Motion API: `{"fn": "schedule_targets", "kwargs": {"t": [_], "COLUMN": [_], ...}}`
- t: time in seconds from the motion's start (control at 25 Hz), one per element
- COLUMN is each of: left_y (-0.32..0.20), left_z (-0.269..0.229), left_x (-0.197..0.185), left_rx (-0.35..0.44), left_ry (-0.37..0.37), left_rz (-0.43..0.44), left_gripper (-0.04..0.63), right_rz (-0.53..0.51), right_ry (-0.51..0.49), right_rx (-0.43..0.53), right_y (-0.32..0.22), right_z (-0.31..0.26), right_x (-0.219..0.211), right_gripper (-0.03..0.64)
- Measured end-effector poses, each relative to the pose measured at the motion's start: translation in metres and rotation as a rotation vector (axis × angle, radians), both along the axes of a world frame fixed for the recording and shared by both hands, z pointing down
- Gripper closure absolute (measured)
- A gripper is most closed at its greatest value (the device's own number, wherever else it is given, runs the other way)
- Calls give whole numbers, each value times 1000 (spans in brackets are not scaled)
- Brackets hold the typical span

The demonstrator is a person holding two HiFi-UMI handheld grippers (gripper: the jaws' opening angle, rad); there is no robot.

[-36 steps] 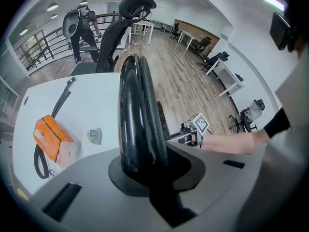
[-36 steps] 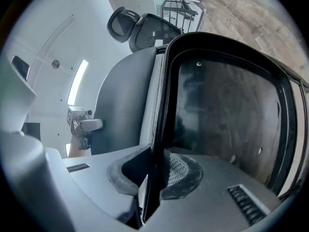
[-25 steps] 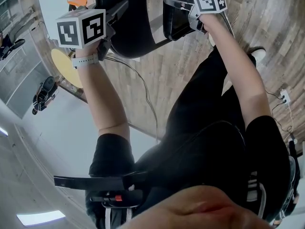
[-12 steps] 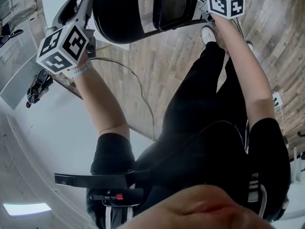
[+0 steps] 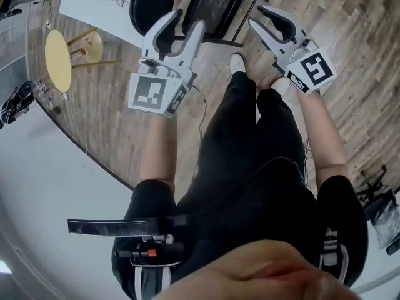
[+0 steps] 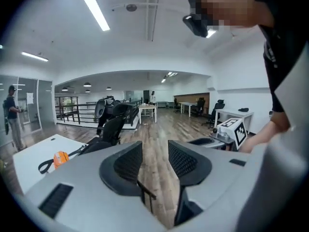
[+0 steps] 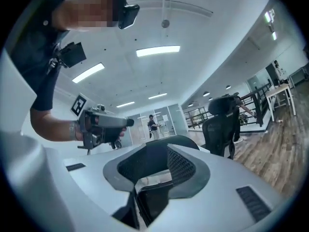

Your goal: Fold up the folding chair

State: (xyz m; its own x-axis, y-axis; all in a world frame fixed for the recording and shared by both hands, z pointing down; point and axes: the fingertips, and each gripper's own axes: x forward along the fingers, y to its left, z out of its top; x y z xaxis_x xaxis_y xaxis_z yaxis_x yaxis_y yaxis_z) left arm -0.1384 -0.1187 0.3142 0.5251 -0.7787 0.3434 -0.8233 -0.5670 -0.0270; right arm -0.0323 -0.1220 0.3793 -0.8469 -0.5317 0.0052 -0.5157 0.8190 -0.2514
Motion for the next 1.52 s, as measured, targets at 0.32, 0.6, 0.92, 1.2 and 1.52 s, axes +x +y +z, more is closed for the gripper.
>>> {"fn": "schedule_targets", "kwargs": {"t": [0.32, 0.6, 0.92, 1.2, 1.52], "left_y": [115, 181, 203, 204, 198], "left_z": [-19, -53, -77, -99, -110], "left_x": [86, 96, 42, 0, -22], "left_rx": [-15, -2, 6, 49, 85], "left_ry": [129, 217, 252, 268, 261], "left_rz": [148, 158, 154, 150, 156], "left_gripper": [471, 571, 591, 591, 591], "right_rz": [-94, -150, -176, -170, -194], "right_ry": [21, 62, -8, 43, 67], "right_rx": [-10, 37, 49, 109, 137], "right_y": [118, 182, 201, 207, 210], "right_z": [-73, -129, -179, -197, -202], "right_x": [44, 32, -18, -59, -90], "right_gripper": [500, 559, 607, 607, 607]}}
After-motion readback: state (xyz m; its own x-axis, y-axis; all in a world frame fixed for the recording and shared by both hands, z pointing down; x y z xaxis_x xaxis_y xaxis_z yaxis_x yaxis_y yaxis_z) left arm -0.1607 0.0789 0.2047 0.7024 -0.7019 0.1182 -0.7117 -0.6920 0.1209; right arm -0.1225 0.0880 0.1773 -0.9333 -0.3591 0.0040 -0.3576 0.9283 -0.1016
